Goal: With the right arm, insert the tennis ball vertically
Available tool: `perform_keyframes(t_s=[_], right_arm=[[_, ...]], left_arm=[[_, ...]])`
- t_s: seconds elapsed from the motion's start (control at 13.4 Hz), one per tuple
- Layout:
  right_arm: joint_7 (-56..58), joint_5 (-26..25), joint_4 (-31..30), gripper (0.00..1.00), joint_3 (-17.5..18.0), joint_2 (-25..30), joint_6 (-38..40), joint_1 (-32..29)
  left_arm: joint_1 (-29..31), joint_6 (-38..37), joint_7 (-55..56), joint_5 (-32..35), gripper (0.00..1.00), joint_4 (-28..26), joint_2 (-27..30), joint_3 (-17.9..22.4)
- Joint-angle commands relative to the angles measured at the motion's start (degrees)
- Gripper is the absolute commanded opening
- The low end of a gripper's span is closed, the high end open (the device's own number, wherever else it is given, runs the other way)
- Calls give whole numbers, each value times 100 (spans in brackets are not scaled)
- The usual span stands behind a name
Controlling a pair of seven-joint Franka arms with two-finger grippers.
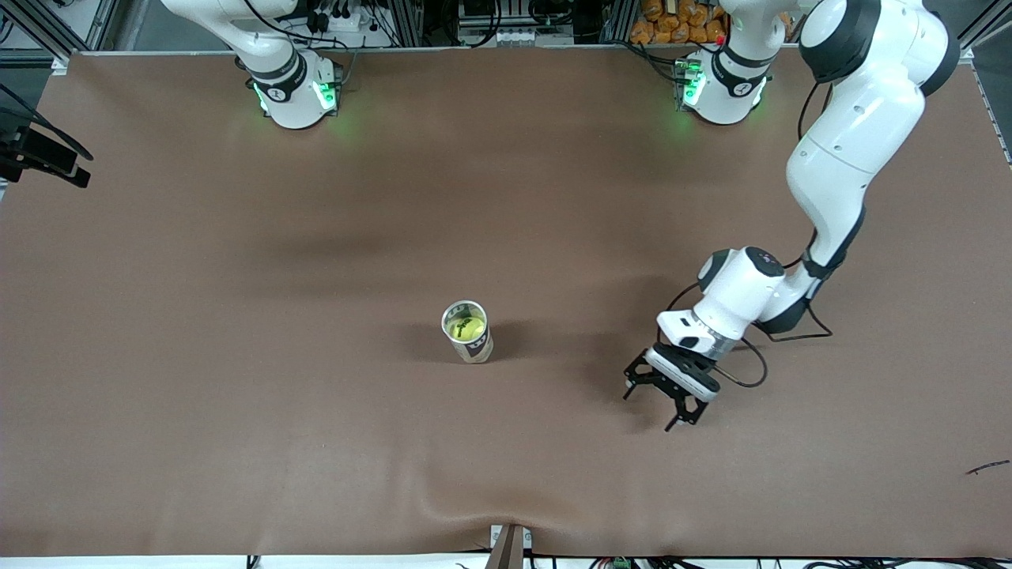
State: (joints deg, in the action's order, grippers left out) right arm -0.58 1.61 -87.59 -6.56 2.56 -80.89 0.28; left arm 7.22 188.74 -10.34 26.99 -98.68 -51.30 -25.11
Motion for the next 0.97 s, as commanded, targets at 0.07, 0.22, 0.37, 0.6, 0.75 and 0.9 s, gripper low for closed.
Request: perform_keyframes(t_s=[0.07, 0.22, 0.37, 0.6, 0.75, 0.9], right_arm=[[-188, -83, 268, 100, -3, -71, 108, 87], [-188, -47, 313, 100, -29, -71, 99, 43], [-179, -100, 313, 100, -21, -71, 100, 77], [-170, -126, 348, 100, -21, -71, 82, 60], [-170, -126, 356, 100, -38, -71, 100, 43], [-136, -118, 357, 100, -47, -71, 91, -19]], left_arm=[[-80, -862, 515, -36, 100, 602, 50, -160], [-80, -1477, 647, -45, 100, 954, 50, -345], [-80, -2075, 665, -45, 100, 1314, 50, -529], [-19, -3173, 701, -62, 100, 1737, 103, -916], [-45, -3754, 718, -228, 100, 1773, 331, -943], [-80, -4202, 727, -562, 100, 1773, 743, -917]])
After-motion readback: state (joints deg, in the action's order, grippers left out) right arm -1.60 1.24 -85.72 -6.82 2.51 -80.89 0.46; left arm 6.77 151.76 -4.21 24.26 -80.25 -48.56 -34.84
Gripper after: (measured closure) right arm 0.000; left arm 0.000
